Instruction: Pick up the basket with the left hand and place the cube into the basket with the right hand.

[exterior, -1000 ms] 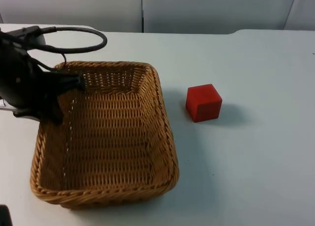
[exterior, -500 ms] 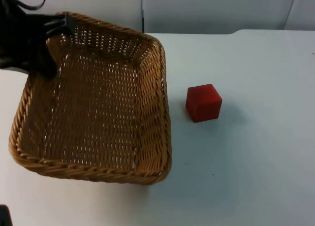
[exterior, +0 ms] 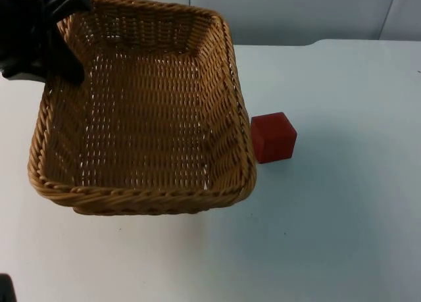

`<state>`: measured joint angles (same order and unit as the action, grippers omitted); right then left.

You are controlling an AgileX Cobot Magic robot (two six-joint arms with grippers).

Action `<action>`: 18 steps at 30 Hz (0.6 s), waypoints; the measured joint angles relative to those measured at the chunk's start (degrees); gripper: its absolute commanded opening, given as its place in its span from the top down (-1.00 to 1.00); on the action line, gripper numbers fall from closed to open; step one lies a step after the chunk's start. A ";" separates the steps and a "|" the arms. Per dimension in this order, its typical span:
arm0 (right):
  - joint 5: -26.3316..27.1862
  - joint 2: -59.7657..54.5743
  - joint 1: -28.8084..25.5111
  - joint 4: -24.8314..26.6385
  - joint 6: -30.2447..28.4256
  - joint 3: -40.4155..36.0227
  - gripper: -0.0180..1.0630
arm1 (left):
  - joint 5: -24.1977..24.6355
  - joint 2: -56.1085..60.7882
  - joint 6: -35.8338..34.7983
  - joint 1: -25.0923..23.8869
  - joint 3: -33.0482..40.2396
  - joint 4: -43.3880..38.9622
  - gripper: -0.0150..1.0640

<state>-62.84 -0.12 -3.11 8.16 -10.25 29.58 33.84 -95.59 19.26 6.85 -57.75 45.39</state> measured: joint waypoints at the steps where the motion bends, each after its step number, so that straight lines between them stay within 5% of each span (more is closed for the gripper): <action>1: 0.00 0.00 0.00 0.00 0.00 0.00 0.97 | 0.00 0.00 0.00 -0.05 0.00 0.00 0.98; 18: 0.00 0.00 0.00 0.00 0.00 0.00 0.97 | 0.00 0.00 0.00 -0.05 0.00 0.14 0.98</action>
<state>-62.84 -0.12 -3.11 8.16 -10.25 29.58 33.84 -95.59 19.26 6.80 -57.75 45.53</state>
